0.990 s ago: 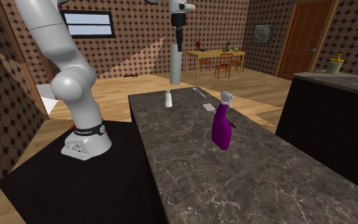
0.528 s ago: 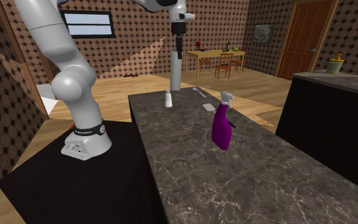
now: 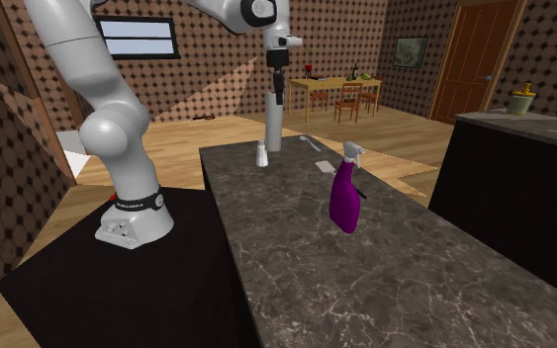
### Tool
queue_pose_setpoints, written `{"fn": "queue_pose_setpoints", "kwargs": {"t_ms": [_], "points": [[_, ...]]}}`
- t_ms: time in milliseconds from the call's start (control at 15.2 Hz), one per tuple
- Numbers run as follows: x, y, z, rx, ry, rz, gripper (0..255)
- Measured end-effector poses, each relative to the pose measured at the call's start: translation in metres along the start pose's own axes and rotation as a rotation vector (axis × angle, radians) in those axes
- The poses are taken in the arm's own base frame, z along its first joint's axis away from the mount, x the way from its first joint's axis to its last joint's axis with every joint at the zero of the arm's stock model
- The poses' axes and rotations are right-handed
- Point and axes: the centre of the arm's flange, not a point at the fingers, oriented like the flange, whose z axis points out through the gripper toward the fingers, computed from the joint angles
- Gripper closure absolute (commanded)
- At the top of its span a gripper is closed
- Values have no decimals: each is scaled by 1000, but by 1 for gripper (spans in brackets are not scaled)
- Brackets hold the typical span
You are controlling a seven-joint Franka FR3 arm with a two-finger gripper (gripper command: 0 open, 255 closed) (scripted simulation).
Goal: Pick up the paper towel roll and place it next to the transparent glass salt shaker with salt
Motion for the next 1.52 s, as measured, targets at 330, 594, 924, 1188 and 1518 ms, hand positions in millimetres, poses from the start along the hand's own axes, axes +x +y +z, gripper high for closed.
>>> {"fn": "queue_pose_setpoints", "kwargs": {"t_ms": [330, 594, 924, 1188, 1518], "points": [[0, -1, 27, 0, 0, 0, 255], [-3, -2, 47, 0, 0, 0, 255], [-3, -4, 73, 0, 0, 0, 255], [-5, -5, 83, 0, 0, 0, 255], [-5, -5, 83, 0, 0, 0, 0]]}}
